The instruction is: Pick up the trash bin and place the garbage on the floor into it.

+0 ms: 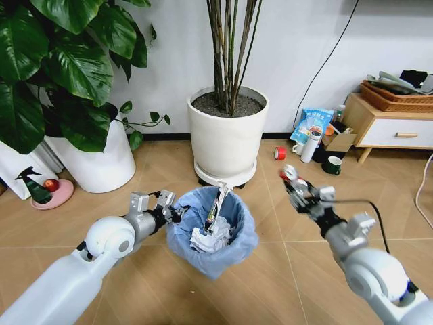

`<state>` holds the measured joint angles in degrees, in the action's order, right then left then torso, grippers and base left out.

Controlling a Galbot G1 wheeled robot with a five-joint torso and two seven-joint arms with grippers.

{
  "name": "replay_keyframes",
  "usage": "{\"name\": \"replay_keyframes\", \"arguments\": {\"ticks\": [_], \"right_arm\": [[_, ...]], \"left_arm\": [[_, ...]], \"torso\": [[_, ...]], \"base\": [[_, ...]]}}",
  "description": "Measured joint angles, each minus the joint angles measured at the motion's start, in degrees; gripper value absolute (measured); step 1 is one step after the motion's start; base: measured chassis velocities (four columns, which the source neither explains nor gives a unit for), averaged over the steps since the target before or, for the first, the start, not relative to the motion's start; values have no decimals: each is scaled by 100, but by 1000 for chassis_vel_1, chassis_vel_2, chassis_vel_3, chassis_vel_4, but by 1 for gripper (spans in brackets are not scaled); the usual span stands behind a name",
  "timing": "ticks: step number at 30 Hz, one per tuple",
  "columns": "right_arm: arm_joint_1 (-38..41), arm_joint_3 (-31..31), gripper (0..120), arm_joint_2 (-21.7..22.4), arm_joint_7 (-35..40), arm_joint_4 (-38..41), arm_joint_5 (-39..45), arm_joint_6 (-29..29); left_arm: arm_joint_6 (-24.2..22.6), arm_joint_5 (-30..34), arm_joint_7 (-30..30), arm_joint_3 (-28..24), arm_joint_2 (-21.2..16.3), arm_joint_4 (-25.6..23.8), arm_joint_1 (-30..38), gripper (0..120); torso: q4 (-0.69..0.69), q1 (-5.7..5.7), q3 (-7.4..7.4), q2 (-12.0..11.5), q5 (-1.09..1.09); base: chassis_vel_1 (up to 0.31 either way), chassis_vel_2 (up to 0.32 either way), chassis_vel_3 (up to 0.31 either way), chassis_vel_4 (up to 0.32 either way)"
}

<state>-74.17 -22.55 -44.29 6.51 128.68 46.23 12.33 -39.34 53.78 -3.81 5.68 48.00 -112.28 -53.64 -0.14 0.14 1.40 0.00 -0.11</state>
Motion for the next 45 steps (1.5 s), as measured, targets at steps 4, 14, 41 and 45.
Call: {"name": "replay_keyframes", "arguments": {"ticks": [4,14,41,45], "right_arm": [[444,606,43,361,-76,107,306,27],[1856,2386,43,492,-67,-37,750,150],[1703,1871,100,123,451,-389,73,277],[1405,1502,100,3,762,-419,-160,323]], "left_arm": [[-30,89,-15,-157,101,147,177,1],[-152,252,-148,-622,229,345,798,1],[-159,194,-153,-384,205,359,635,1],[-129,68,-148,-216,185,323,433,1]], "torso": [[-2,0,0,0,0],[-1,0,1,0,0],[-1,0,0,0,0],[-1,0,0,0,0]], "base": [[0,0,0,0],[0,0,0,0],[0,0,0,0],[0,0,0,0]]}}
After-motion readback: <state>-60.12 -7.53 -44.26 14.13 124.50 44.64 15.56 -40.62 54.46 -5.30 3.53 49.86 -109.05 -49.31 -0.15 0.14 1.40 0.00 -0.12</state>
